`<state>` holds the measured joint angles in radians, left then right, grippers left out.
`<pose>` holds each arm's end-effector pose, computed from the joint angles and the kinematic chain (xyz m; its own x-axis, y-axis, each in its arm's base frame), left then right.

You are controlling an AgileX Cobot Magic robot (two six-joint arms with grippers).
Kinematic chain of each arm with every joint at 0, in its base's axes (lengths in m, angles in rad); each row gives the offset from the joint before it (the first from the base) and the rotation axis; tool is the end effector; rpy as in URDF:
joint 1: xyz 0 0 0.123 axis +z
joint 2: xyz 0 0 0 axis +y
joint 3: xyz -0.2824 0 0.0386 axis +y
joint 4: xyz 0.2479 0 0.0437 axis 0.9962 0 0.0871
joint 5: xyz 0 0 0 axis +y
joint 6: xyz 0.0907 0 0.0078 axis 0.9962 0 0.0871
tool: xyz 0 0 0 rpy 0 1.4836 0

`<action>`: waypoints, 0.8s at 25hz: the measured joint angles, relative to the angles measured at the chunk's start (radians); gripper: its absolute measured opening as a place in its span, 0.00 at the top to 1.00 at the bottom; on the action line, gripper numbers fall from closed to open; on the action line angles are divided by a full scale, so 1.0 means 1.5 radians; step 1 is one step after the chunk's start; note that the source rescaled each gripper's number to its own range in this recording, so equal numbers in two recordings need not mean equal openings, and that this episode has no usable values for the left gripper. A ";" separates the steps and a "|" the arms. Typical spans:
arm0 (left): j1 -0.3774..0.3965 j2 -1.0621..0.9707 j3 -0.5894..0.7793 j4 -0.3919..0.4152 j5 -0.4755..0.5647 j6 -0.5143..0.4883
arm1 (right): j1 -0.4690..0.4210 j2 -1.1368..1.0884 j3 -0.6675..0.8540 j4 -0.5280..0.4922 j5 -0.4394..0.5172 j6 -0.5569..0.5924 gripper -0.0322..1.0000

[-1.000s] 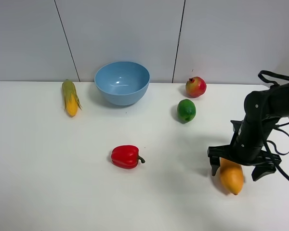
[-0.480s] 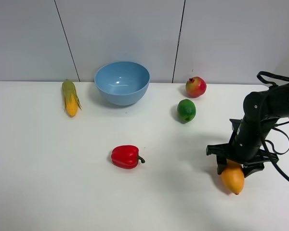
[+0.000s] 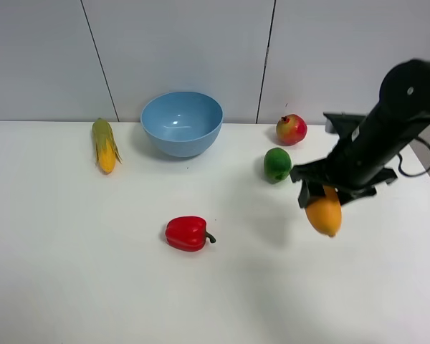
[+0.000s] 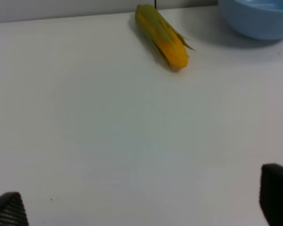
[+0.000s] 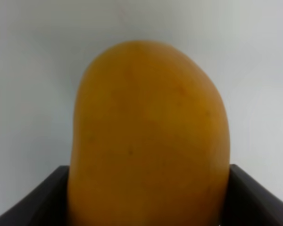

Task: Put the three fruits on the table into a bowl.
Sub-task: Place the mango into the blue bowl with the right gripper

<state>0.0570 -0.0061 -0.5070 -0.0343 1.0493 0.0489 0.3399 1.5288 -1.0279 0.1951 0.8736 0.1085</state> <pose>-0.0060 -0.0031 0.2800 -0.4339 0.0071 -0.9009 -0.0164 0.9997 0.0158 0.2698 0.1098 0.2398 -0.9640 -0.0970 -0.2478 -0.1501 0.9671 0.2055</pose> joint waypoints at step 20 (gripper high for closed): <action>0.000 0.000 0.000 0.000 0.000 0.000 | 0.134 0.406 -0.450 0.000 -0.508 -0.107 0.94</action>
<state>0.0570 -0.0061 -0.5070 -0.0343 1.0493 0.0493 0.5416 2.1382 -1.7029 0.1946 0.1108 -0.0525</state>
